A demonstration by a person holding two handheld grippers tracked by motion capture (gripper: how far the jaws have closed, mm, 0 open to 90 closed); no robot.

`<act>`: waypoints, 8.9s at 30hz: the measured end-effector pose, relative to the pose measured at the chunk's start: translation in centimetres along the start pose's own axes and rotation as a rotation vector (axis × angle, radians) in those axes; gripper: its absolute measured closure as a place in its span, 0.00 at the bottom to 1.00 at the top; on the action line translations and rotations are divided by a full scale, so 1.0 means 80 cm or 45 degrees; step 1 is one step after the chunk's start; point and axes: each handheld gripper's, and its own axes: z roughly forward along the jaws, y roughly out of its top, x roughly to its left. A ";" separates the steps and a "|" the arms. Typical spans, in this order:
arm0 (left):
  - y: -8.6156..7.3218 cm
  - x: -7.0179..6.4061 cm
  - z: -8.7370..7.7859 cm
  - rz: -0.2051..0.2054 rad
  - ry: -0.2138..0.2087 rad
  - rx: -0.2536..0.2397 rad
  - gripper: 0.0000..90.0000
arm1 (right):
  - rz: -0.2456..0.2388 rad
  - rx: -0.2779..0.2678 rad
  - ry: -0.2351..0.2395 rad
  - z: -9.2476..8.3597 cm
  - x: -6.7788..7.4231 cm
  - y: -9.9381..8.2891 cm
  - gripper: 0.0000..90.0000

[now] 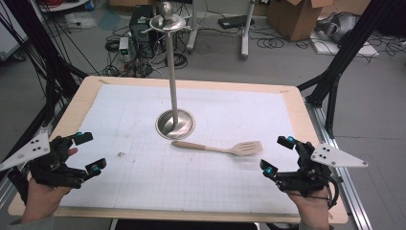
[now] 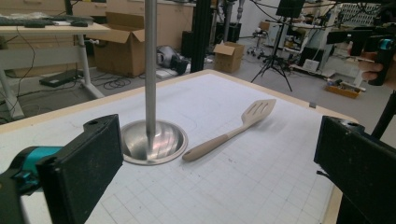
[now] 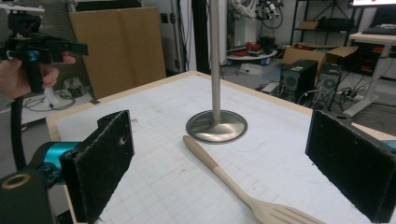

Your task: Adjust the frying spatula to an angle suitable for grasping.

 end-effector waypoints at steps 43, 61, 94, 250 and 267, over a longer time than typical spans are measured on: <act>-0.005 0.004 -0.004 -0.017 0.014 -0.001 0.02 | 0.045 0.185 0.117 0.110 -0.016 0.008 0.22; -0.011 0.005 0.003 -0.030 0.015 0.017 0.02 | 0.057 0.262 0.169 0.147 -0.027 0.002 0.48; -0.022 0.015 0.002 -0.063 0.039 0.034 0.02 | -0.035 0.425 0.170 0.222 -0.021 -0.022 0.94; -0.050 0.025 0.006 -0.137 0.060 0.091 0.02 | 0.214 0.837 -0.152 0.272 -0.059 -0.110 1.00; -0.051 0.024 0.008 -0.136 0.059 0.104 0.02 | 0.251 0.755 -0.118 0.240 -0.053 -0.121 1.00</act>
